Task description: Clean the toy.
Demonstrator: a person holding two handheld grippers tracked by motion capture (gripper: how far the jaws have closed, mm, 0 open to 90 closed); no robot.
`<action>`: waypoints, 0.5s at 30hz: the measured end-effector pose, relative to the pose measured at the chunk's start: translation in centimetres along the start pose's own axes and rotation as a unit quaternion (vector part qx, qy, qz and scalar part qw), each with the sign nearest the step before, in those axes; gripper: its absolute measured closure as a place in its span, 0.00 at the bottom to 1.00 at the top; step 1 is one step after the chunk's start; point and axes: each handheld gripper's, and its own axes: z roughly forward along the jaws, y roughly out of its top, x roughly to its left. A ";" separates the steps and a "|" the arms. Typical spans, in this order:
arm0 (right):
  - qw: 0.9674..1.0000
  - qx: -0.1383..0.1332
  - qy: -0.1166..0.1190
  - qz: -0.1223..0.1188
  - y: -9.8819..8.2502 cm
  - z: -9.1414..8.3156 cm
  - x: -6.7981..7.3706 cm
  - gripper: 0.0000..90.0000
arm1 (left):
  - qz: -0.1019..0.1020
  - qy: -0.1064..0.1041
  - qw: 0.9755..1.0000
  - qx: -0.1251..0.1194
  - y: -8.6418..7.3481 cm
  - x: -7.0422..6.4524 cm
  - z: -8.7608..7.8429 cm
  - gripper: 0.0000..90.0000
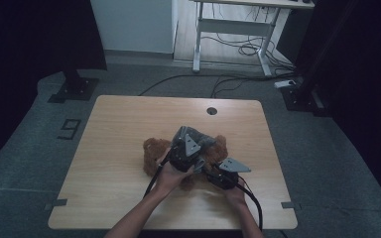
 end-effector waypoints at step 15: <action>1.000 -0.002 0.003 -0.002 -0.1 0.2 0.3 0.69 | -0.094 0.046 0.994 0.008 -5.7 8.2 -4.1 0.88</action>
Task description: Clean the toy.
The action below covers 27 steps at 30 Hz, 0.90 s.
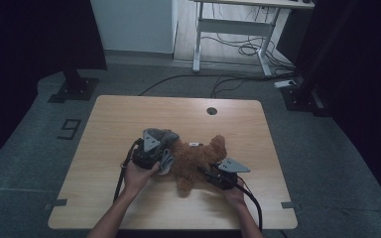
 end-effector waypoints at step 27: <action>1.000 0.000 0.000 0.003 0.0 0.0 -0.1 0.68 | 0.089 -0.093 0.992 -0.007 9.1 -10.5 2.8 0.88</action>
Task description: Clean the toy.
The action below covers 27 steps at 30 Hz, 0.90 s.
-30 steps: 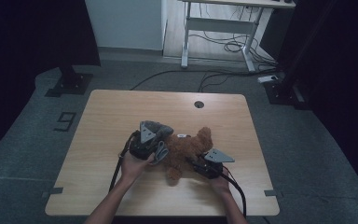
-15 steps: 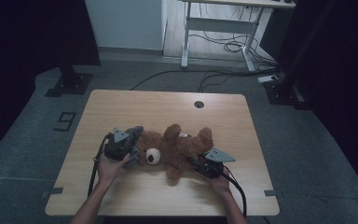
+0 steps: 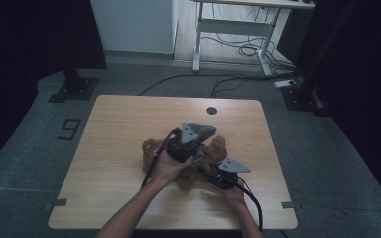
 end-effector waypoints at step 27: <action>1.000 0.002 -0.007 -0.005 -0.1 0.1 0.1 0.68 | -0.037 0.060 0.997 0.035 -5.7 4.0 -0.5 0.88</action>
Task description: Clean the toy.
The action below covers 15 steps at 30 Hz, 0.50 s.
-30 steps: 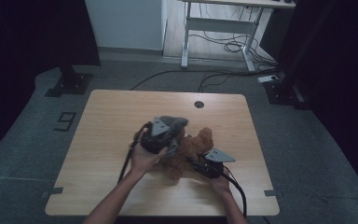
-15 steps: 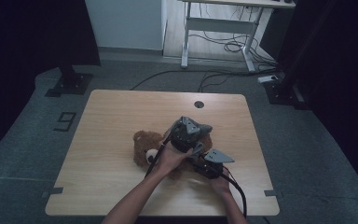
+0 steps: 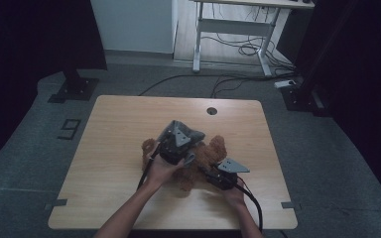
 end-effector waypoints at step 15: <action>1.000 -0.002 0.002 0.003 0.0 0.0 -0.1 0.67 | -0.088 0.020 0.996 -0.013 -4.8 7.3 -3.3 0.89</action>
